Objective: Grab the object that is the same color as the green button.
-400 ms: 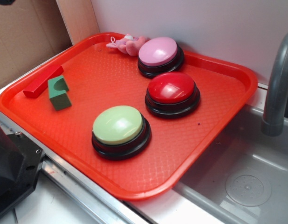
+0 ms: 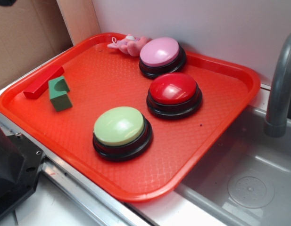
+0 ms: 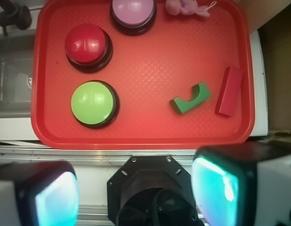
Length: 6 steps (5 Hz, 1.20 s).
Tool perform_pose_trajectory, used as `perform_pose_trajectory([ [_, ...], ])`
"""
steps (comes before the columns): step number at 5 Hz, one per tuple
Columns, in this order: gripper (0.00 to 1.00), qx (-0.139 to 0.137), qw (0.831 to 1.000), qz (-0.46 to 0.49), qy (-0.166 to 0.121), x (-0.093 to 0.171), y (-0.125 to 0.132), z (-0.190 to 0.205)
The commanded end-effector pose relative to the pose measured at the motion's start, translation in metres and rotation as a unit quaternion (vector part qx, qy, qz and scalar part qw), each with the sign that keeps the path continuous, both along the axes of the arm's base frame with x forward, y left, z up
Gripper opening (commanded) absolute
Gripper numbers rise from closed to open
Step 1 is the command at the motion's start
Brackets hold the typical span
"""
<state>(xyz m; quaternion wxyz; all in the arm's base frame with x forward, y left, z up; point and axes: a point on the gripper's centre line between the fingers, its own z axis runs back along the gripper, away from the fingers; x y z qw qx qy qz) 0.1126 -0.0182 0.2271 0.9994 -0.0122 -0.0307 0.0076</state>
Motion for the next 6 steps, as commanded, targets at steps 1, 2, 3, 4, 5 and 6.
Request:
perform_pose_trajectory([
  [1, 1.00, -0.016, 0.987, 0.156, -0.037, 0.002, 0.034, -0.027],
  [2, 1.00, -0.002, 0.961, 0.273, -0.038, 0.004, 0.056, -0.053],
  [3, 1.00, 0.017, 0.931, 0.363, -0.028, 0.016, 0.074, -0.079],
  [4, 1.00, 0.021, 0.899, 0.436, -0.035, 0.027, 0.086, -0.106],
  [5, 1.00, 0.046, 0.886, 0.460, -0.018, 0.036, 0.097, -0.128],
  [6, 1.00, 0.055, 0.879, 0.474, 0.000, 0.038, 0.107, -0.154],
])
